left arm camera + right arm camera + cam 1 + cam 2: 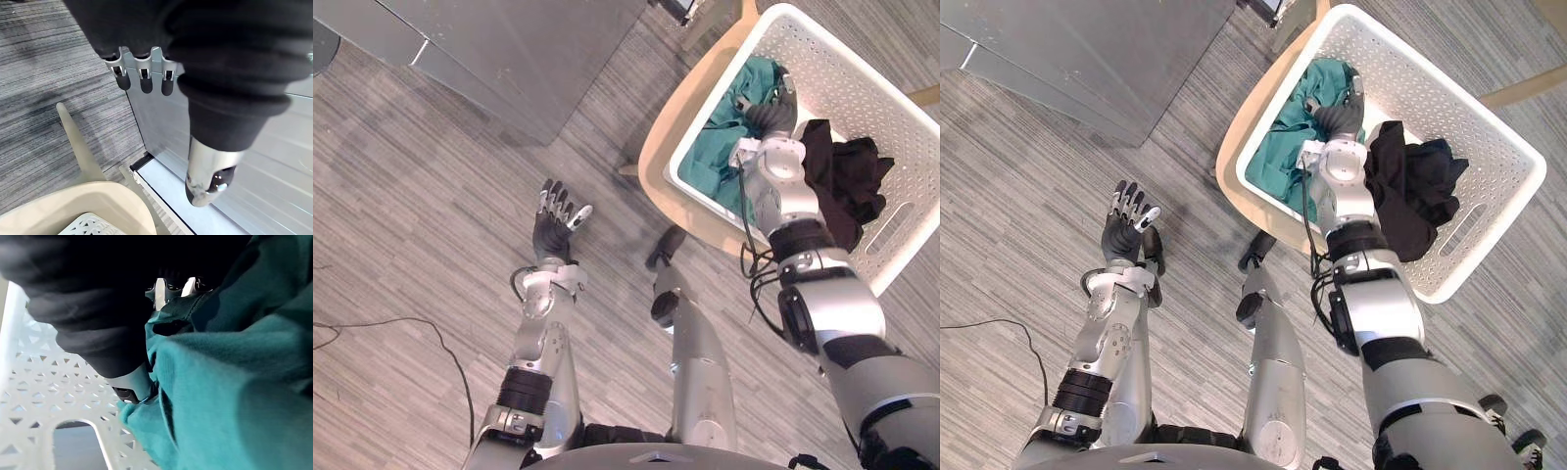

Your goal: Pick up the laundry basket with both hands and put the clothes into the washing machine.

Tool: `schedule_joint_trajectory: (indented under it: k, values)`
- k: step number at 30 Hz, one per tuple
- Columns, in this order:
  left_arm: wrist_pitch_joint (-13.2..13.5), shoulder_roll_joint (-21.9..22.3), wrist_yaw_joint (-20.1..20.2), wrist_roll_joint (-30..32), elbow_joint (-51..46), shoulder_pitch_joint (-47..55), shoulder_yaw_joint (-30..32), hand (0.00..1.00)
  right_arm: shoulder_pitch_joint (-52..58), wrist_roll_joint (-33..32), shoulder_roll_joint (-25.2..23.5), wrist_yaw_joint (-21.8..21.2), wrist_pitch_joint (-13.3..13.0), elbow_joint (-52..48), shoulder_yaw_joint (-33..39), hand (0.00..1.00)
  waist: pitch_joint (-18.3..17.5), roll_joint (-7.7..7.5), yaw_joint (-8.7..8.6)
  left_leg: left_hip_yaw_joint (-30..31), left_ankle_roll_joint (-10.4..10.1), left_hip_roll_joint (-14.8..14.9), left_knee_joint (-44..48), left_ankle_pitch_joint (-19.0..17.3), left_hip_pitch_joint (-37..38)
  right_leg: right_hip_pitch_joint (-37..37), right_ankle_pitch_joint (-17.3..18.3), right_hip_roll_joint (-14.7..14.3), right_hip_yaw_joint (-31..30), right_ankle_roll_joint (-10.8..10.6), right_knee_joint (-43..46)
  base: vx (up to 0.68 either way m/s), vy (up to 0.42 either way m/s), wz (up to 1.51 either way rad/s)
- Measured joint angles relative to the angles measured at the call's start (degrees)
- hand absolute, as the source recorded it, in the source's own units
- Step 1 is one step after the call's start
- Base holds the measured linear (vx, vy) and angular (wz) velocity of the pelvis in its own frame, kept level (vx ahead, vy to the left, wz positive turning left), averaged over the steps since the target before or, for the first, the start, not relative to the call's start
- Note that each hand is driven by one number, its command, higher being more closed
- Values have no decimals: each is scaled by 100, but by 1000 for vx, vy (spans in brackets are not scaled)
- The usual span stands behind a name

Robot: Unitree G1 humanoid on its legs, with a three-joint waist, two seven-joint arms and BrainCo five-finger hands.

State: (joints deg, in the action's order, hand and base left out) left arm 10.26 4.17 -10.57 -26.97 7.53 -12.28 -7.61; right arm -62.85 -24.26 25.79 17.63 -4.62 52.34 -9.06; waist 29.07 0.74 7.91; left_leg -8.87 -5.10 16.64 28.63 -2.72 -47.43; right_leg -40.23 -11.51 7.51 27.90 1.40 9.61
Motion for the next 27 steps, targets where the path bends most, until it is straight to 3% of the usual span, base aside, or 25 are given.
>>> schedule_joint_trajectory:
  k: [3,4,10,15,16,23,27]
  values:
    - [6,4,8,-46,1,-7,-143,0,-301,245,278,-112,14,449,-689,0,-2,3,-9,68,35,-4,-14,0,-106,-31,21,-9,77,-30,-48,9,6,9]
    - [-2,4,63,-48,1,-5,-240,0,-539,474,473,-276,52,776,-1288,0,-2,3,-11,113,25,-15,-59,49,-155,-54,22,-9,133,-28,-49,5,4,15]
    - [-98,-3,288,-34,-3,2,-478,0,-1239,1381,786,-752,335,1771,-3257,0,-22,14,2,105,-41,-31,-284,188,-137,-76,62,0,193,-2,-37,6,1,11]
    - [-179,3,388,15,-11,-44,-614,0,-1415,1682,852,-869,509,2122,-3788,0,-80,43,110,16,-71,-32,-628,453,-44,-98,97,19,289,41,-22,6,-9,13]
    - [-188,3,388,20,-11,-43,-608,0,-1406,1766,842,-932,556,2187,-3809,100,-162,49,139,-6,-82,-38,-700,499,-39,-136,100,20,285,44,-23,0,0,0]
    - [-257,7,485,25,-25,-57,-601,0,-1382,1734,809,-1209,633,2261,-3729,100,-333,71,204,-42,-119,-70,-981,690,68,-187,154,34,287,127,57,2,-2,1]
    - [-285,24,478,21,-25,-117,-569,0,-1250,1101,723,-1218,634,2262,-3347,100,-435,89,231,-45,-130,-67,-990,701,86,-195,166,32,279,131,85,0,0,0]
